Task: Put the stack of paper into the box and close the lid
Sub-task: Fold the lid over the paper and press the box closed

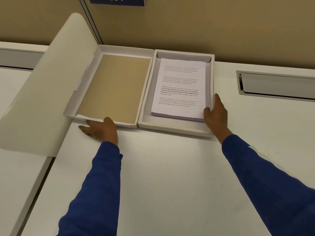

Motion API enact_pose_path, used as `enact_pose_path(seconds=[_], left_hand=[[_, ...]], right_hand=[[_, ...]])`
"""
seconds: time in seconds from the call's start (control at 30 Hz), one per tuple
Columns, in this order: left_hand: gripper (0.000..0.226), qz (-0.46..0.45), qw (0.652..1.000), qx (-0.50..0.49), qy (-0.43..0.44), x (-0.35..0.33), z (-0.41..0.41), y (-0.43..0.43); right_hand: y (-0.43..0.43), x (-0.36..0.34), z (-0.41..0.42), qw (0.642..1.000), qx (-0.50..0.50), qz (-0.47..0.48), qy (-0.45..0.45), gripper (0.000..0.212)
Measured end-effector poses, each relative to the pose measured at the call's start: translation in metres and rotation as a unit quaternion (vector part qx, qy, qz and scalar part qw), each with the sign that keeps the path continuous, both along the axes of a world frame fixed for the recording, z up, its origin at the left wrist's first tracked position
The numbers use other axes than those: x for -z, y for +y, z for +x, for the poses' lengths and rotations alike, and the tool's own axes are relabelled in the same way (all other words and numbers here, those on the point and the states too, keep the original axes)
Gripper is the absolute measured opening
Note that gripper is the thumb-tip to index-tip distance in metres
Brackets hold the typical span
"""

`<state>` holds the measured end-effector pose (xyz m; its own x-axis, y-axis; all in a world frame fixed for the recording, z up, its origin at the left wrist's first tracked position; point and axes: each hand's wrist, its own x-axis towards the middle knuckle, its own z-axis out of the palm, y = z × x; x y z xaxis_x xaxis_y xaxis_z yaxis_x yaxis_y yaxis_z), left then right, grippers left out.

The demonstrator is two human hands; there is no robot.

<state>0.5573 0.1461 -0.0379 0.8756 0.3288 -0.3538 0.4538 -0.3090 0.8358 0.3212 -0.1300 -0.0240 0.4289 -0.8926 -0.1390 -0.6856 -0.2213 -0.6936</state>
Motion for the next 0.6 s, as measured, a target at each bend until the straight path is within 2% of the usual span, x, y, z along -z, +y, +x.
enact_pose_path(seconds=[0.27,0.43,0.6], left_hand=[[0.079,-0.117,0.98,0.015,-0.161,-0.022,-0.02,-0.012],[0.084,-0.167,0.961,0.044,-0.216,-0.044,-0.033,-0.015],[0.083,-0.175,0.942,0.11,-0.263,-0.066,-0.046,-0.022]], right_hand=[[0.001,0.001,-0.001,1.0,0.004,-0.005,-0.001,0.063],[0.001,0.001,-0.002,1.0,0.005,0.002,-0.009,0.063],[0.002,0.0,-0.003,1.0,0.011,0.005,-0.016,0.063]])
